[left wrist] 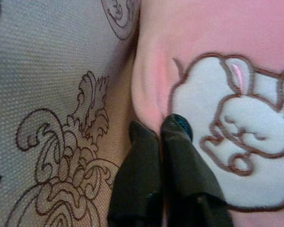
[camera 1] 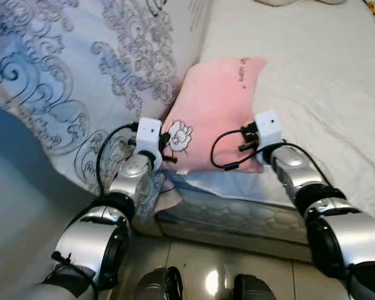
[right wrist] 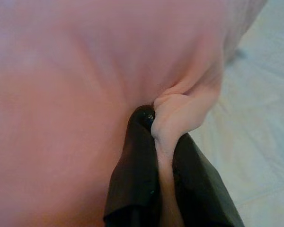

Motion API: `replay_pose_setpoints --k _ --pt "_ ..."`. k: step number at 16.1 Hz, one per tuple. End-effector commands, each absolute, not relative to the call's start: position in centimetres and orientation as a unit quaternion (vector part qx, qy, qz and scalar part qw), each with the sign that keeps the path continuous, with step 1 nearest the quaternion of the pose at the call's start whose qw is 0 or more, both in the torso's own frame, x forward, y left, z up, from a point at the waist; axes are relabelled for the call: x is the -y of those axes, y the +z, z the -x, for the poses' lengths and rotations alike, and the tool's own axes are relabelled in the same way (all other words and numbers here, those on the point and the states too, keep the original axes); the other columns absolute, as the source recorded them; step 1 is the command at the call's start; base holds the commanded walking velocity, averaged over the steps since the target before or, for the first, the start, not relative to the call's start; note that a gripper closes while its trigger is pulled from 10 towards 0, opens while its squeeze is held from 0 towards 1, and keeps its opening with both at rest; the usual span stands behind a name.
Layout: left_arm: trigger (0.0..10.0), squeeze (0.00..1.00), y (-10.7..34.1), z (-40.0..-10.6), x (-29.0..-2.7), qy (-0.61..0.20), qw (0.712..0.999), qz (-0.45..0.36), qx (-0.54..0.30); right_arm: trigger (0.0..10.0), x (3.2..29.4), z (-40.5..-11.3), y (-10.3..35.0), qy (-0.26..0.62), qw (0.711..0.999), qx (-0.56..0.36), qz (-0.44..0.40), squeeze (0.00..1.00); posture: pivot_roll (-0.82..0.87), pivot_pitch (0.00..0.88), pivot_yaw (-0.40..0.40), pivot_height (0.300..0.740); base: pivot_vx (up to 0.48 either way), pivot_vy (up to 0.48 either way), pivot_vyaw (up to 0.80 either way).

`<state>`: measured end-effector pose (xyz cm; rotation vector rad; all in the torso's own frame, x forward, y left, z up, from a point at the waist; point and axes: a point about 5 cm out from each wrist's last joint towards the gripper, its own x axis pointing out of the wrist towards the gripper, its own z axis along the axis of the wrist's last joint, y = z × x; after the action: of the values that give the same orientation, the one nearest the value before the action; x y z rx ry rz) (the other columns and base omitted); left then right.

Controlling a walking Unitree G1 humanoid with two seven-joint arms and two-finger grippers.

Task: Clean up the room

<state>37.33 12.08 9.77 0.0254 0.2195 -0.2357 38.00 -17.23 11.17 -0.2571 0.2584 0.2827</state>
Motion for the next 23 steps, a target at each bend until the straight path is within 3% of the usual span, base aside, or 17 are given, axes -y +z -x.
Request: replay_pose_setpoints --k 1,5,9,13,15,17,19,22,23 --pt "10.0 1.0 10.3 -37.7 -13.2 -0.087 0.991 -0.012 -0.101 10.0 19.2 -38.3 12.1 0.097 0.976 -0.122 0.153 1.0 -0.09 0.221 0.099 0.74 0.0 0.0 0.0" --pt "10.0 1.0 11.4 -38.2 -13.3 -0.086 0.993 -0.016 -0.08 10.0 20.7 -38.6 13.3 0.058 0.98 -0.105 0.158 1.0 -0.09 0.207 0.105 0.74 0.0 0.0 0.0" --pt "10.0 1.0 13.5 -38.8 -14.6 -0.077 0.997 -0.013 -0.029 10.0 20.2 -39.2 14.8 0.059 0.987 -0.059 0.134 1.0 -0.11 0.167 0.118 0.74 0.0 0.0 0.0" --pt "10.0 1.0 16.0 -36.3 -15.5 -0.084 0.994 -0.007 0.072 10.0 20.7 -38.9 18.0 0.054 0.993 0.063 0.09 1.0 -0.1 0.07 0.106 0.74 0.0 0.0 0.0" --pt "10.0 1.0 16.3 -34.6 -15.8 -0.08 0.993 -0.012 0.091 10.0 20.9 -37.8 18.1 0.039 0.99 0.101 0.093 1.0 -0.1 0.037 0.098 0.74 0.0 0.0 0.0" --pt "10.0 1.0 15.7 -31.7 -15.9 -0.08 0.991 -0.019 0.102 10.0 20.2 -34.8 15.8 0.032 0.99 0.11 0.088 1.0 -0.1 0.0 0.093 0.74 0.0 0.0 0.0" --pt "10.0 1.0 12.7 -28.0 -16.2 -0.065 0.996 -0.018 0.053 10.0 19.2 -30.2 11.4 0.03 0.992 0.083 0.09 1.0 -0.09 0.0 0.095 0.74 0.0 0.0 0.0" --pt "10.0 1.0 8.8 -25.0 -16.3 -0.051 0.998 -0.008 -0.026 10.0 19.2 -27.0 8.5 0.023 0.995 0.037 0.085 1.0 -0.1 0.0 0.101 0.74 0.0 0.0 0.0" --pt "10.0 0.0 7.6 -24.1 -15.9 -0.065 0.997 -0.009 -0.043 10.0 19.4 -26.2 7.6 0.008 0.996 0.007 0.09 0.0 -0.11 0.0 0.105 0.74 0.0 0.0 0.0"
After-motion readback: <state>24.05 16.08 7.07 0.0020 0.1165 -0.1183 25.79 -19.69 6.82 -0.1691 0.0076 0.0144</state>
